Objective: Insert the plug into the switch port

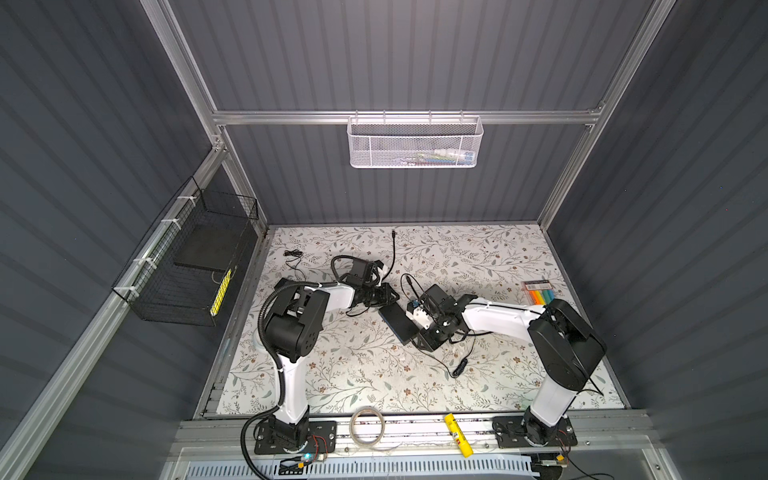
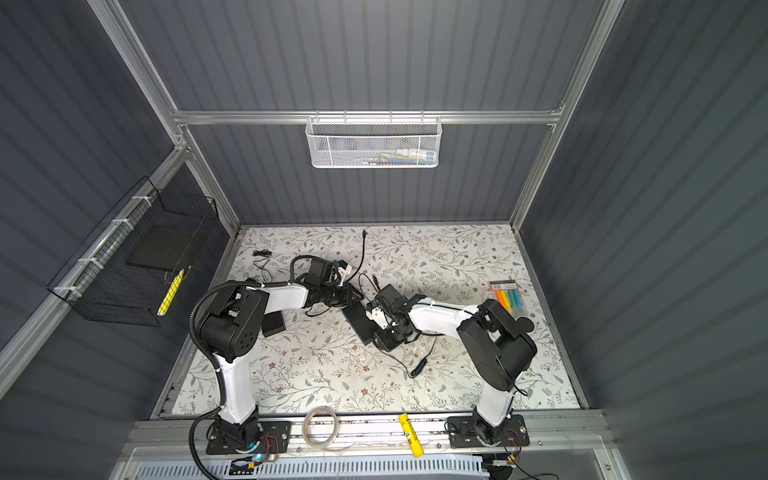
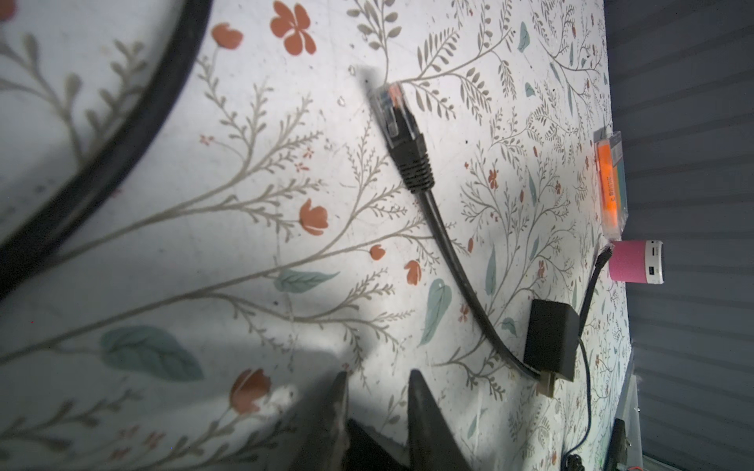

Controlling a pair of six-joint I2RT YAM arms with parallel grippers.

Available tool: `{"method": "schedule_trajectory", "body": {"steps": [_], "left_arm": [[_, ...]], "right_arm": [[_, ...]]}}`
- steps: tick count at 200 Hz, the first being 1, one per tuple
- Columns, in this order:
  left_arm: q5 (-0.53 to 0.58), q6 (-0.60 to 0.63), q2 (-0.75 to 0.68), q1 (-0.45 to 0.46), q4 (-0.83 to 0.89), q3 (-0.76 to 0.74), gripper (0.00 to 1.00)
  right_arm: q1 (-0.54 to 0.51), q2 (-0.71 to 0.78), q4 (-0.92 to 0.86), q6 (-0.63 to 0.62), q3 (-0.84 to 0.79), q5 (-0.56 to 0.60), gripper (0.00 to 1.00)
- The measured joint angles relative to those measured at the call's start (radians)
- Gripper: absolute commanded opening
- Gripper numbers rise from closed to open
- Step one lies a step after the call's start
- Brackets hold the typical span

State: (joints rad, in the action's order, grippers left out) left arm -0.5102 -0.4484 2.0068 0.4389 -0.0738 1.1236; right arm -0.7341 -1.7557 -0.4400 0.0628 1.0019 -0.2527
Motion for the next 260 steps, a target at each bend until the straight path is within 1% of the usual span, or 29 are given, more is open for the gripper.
{"method": "schedule_trajectory", "body": {"steps": [46,73,111,169,201,239,260], "left_arm": [[-0.006,0.000,0.000,-0.001,-0.015,-0.009,0.26],[-0.007,0.000,0.000,-0.001,-0.023,-0.012,0.26],[-0.007,0.000,0.000,-0.001,-0.025,-0.013,0.26],[-0.008,0.000,0.000,-0.001,-0.028,-0.014,0.25],[-0.008,0.000,0.000,-0.001,-0.028,-0.014,0.25],[-0.009,0.000,0.000,-0.001,-0.028,-0.014,0.25],[-0.009,0.000,0.000,-0.001,-0.028,-0.014,0.25]], "right_arm": [[0.008,0.055,-0.011,0.009,0.000,0.014,0.29],[0.008,0.072,-0.010,0.012,0.000,-0.012,0.29],[0.002,0.070,-0.009,0.013,0.000,-0.039,0.29],[-0.005,0.013,-0.002,0.011,0.000,-0.040,0.30],[-0.016,0.010,0.000,0.011,0.000,-0.040,0.30],[-0.032,0.002,0.000,0.010,0.000,-0.038,0.26],[-0.040,-0.011,0.002,0.009,0.000,-0.034,0.22]]}}
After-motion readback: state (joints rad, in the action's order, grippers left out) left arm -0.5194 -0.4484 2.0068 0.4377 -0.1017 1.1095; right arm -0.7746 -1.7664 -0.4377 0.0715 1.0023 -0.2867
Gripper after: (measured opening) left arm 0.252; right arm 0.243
